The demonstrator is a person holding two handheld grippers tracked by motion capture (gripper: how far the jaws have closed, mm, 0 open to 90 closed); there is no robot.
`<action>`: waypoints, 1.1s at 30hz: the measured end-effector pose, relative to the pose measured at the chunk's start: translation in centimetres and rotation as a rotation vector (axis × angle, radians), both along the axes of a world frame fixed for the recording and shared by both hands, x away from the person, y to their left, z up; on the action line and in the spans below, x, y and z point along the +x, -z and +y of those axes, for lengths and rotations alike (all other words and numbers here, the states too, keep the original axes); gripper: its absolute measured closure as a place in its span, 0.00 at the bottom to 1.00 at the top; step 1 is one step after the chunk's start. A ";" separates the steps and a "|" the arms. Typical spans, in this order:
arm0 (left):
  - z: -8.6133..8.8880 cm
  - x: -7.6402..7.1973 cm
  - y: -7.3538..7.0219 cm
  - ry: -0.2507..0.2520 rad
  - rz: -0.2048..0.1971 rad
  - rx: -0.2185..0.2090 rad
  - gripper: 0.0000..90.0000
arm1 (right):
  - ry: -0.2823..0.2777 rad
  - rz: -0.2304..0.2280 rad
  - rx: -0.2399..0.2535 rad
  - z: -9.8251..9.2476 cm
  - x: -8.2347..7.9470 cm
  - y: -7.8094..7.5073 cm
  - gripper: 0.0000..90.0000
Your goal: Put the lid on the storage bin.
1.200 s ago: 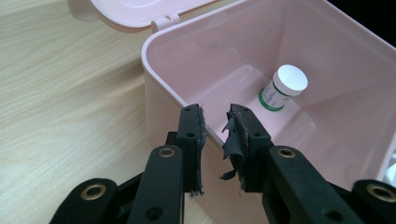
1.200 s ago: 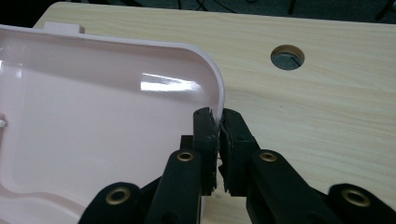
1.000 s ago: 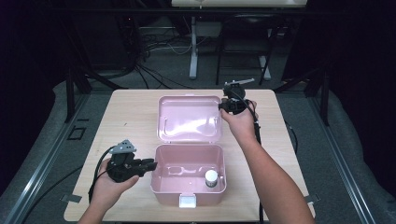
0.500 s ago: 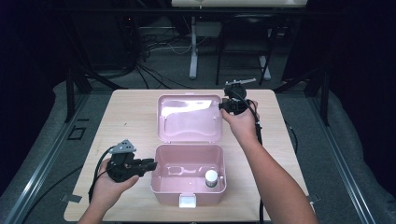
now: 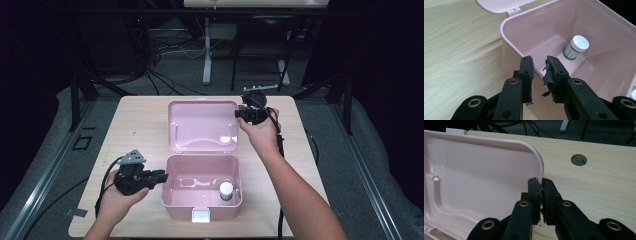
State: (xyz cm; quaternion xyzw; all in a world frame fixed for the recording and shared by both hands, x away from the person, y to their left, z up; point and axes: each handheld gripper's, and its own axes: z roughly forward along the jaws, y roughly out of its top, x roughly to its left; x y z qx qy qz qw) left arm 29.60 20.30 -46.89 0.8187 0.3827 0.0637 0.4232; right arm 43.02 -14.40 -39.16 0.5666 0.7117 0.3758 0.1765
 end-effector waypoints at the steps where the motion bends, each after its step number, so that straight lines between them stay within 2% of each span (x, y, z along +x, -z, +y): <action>1: 0.0 0.0 0.0 -0.002 0.001 -0.001 0.84 | -0.004 -0.005 0.000 0.0 -0.1 -0.1 0.96; 33: -0.1 -0.1 0.0 -0.010 -0.004 0.003 0.84 | -0.033 -0.083 -0.004 -0.2 -3.0 -1.3 0.96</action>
